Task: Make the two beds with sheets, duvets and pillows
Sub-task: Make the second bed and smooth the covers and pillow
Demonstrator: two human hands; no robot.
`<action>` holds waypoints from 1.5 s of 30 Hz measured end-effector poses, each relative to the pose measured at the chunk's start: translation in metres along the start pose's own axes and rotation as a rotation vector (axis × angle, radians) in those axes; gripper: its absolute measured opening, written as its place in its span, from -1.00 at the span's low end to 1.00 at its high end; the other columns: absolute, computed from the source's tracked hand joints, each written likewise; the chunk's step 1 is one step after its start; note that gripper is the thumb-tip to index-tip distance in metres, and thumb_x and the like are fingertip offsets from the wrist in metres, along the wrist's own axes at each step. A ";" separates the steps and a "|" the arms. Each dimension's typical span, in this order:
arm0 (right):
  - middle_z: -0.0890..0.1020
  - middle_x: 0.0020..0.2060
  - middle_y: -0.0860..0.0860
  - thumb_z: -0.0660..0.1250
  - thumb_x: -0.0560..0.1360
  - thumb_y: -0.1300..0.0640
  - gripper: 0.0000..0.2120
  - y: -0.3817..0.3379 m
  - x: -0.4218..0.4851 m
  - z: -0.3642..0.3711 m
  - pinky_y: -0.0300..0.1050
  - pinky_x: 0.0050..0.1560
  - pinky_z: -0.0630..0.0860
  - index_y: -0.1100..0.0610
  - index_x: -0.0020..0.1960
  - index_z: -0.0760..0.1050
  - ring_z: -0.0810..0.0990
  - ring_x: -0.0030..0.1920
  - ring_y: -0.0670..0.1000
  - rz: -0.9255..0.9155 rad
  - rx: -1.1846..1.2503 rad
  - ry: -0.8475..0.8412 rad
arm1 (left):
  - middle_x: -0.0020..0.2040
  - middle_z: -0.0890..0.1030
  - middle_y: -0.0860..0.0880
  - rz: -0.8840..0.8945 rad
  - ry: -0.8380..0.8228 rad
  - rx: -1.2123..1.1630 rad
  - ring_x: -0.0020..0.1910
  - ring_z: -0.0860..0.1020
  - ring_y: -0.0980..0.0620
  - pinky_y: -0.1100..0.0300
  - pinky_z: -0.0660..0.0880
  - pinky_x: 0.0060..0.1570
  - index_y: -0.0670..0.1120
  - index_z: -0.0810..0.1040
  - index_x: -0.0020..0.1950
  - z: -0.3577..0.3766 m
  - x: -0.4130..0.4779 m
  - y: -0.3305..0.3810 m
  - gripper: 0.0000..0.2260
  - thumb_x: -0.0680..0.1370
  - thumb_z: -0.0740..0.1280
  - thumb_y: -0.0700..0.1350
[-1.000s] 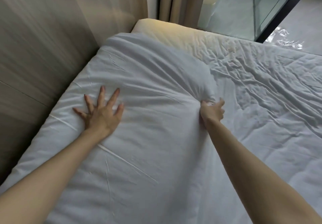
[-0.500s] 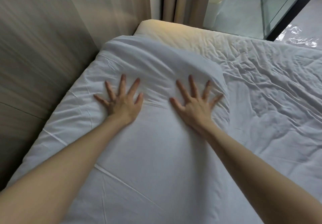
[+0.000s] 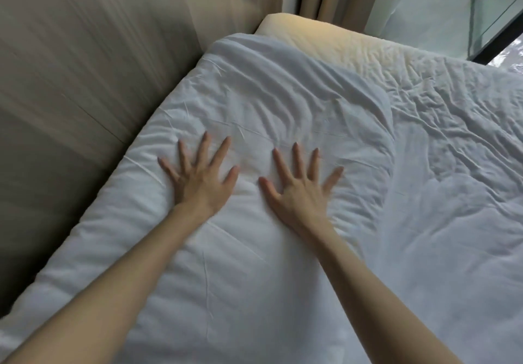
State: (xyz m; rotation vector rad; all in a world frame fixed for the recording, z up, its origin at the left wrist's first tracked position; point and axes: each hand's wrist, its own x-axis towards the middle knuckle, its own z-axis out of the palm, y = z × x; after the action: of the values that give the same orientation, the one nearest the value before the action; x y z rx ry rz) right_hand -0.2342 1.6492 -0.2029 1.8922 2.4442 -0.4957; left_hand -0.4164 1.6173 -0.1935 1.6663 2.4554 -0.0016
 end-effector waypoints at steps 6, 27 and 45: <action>-0.19 0.58 -0.09 -0.16 0.47 -0.49 -0.29 -0.020 -0.066 0.019 0.47 0.31 -0.42 -0.27 0.55 -0.17 -0.36 0.53 0.14 0.013 0.027 -0.075 | 0.59 -0.20 0.11 -0.118 -0.075 0.039 0.53 -0.30 -0.21 -0.49 -0.30 0.31 0.31 -0.14 0.55 0.001 -0.066 -0.044 -0.36 0.51 -0.08 0.44; 0.18 0.54 -0.07 0.13 0.59 -0.23 -0.51 -0.046 -0.369 0.040 0.42 0.43 -0.05 -0.22 0.50 0.20 0.11 0.54 0.06 -0.122 -0.015 -0.220 | 0.57 0.15 0.00 -0.064 -0.148 -0.059 0.52 0.09 -0.14 -0.26 0.03 0.44 0.18 0.20 0.53 -0.007 -0.367 -0.143 -0.53 0.62 0.10 0.19; -0.20 0.57 0.00 0.20 0.56 -0.21 -0.40 -0.045 -0.320 0.109 0.46 0.40 0.05 -0.40 0.49 -0.02 -0.21 0.51 0.38 -0.006 -0.058 -0.386 | 0.56 -0.24 -0.23 -0.159 -0.199 -0.084 0.52 -0.23 -0.34 -0.17 -0.20 0.48 0.38 -0.09 0.52 0.051 -0.296 -0.203 -0.45 0.57 0.05 0.34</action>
State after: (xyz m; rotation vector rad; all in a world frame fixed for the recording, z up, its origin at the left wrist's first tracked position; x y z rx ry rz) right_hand -0.2105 1.3100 -0.2318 1.5888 2.1888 -0.7060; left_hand -0.4901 1.2631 -0.2205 1.3633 2.3950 -0.0799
